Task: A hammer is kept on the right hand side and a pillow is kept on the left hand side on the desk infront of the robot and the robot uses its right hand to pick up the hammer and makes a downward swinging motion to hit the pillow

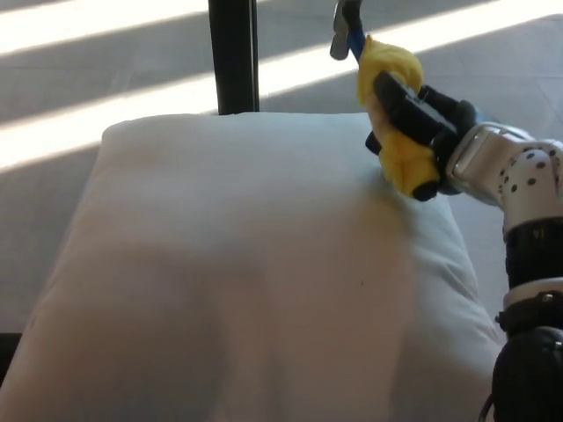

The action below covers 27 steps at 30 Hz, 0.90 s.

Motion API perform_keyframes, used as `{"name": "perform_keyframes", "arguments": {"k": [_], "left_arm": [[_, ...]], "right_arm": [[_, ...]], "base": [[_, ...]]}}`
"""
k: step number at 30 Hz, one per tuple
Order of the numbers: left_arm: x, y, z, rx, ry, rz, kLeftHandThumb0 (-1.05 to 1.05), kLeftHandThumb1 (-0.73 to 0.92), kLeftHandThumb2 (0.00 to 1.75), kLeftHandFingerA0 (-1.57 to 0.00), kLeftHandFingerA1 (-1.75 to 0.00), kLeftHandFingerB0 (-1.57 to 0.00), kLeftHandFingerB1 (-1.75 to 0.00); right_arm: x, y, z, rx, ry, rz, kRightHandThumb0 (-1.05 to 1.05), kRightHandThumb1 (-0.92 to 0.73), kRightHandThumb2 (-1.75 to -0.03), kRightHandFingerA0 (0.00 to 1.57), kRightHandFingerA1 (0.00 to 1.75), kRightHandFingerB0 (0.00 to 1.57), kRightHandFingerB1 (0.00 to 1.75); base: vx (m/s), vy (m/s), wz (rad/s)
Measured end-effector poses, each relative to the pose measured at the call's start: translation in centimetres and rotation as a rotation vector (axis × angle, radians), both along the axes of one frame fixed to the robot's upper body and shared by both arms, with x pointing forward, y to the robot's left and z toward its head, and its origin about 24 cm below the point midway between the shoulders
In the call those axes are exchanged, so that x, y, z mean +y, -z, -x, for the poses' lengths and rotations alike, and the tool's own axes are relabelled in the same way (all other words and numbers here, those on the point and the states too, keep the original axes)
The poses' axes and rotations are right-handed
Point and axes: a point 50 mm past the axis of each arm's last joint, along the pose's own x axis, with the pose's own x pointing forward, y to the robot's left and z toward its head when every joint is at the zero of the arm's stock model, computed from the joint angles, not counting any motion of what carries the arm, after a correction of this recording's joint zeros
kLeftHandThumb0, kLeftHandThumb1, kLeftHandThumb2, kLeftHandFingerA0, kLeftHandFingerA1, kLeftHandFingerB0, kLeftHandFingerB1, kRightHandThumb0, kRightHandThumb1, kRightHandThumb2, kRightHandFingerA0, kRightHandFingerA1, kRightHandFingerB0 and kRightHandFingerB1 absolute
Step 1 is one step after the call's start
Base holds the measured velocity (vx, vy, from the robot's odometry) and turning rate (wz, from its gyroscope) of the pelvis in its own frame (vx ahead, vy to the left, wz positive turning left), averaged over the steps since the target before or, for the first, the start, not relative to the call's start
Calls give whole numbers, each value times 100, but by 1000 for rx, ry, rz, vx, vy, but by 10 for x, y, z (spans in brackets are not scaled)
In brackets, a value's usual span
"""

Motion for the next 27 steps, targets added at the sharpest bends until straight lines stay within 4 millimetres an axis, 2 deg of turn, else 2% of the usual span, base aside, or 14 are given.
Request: {"name": "perform_keyframes", "arguments": {"k": [1, 3, 6, 7, 8, 10, 13, 17, 18, 22, 24, 25, 26, 27], "left_arm": [[0, 0, 0, 1, 1, 0, -58, 64, 59, -71, -65, -72, -54], [0, 0, 1, 6, 5, 0, -58, 64, 59, -72, -67, -72, -55], [0, 0, 2, 10, 6, 0, -59, 64, 59, -69, -68, -78, -61], [0, 0, 2, 12, 6, 0, -59, 63, 59, -70, -69, -78, -62], [0, 0, 2, 13, 6, 0, -58, 63, 59, -70, -67, -78, -60], [0, 0, 4, 15, 4, 0, -59, 64, 59, -70, -67, -76, -61], [0, 0, 5, 19, 4, -1, -57, 64, 59, -70, -65, -78, -63], [0, 0, 6, 19, 0, -1, -59, 64, 59, -71, -67, -76, -58], [0, 0, 7, 21, -1, -2, -59, 63, 59, -71, -68, -72, -56], [1, 0, 9, 26, -4, -2, -59, 63, 59, -72, -69, -72, -57], [2, -1, 11, 24, -10, -4, -60, 62, 59, -73, -69, -75, -58], [2, -2, 11, 23, -13, -5, -60, 62, 59, -73, -68, -74, -57], [2, -2, 12, 24, -15, -6, -59, 62, 59, -75, -70, -75, -58], [3, -2, 12, 25, -16, -6, -59, 61, 59, -75, -68, -78, -58]], "right_arm": [[-4, -4, 0, -7, 8, -2, -32, -75, -94, 105, 175, 68, 175], [-14, -10, -1, -16, 30, -18, -32, -73, -99, 105, 175, 72, 175], [-32, -19, 0, -34, 72, -18, -32, -80, -94, 107, 175, 68, 175], [-40, -21, 1, -39, 92, -17, -33, -80, -97, 106, 175, 74, 175], [-48, -23, 1, -43, 110, -15, -32, -79, -94, 107, 175, 69, 175], [-61, -26, 3, -48, 142, -13, -29, -77, -97, 105, 175, 69, 175], [-79, -27, 4, -37, 185, -13, -28, -81, -89, 105, 175, 72, 175], [-101, -22, 6, -12, 227, 23, -27, -85, -85, 103, 175, 72, 175], [-106, -19, 6, -9, 236, 34, -30, -90, -74, 104, 175, 72, 175], [-124, -2, 10, 35, 271, 71, -26, -89, -75, 104, 175, 74, 175], [-131, 8, 13, 61, 286, 91, -25, -87, -72, 105, 175, 69, 175], [-134, 13, 15, 70, 293, 107, -21, -86, -76, 101, 175, 65, 175], [-137, 20, 16, 82, 298, 133, -16, -71, -99, 101, 175, 65, 175], [-139, 24, 18, 92, 300, 154, -12, -65, -99, 97, 175, 62, 175]], "base": [[0, 0, 0], [0, 0, 0], [0, 0, 0], [0, 0, 0], [0, 0, 0], [0, 0, 0], [0, 0, 0], [0, 0, 0], [0, 0, 0], [0, 0, 0], [0, 0, 0], [0, 0, 0], [0, 0, 0], [0, 0, 0]]}}
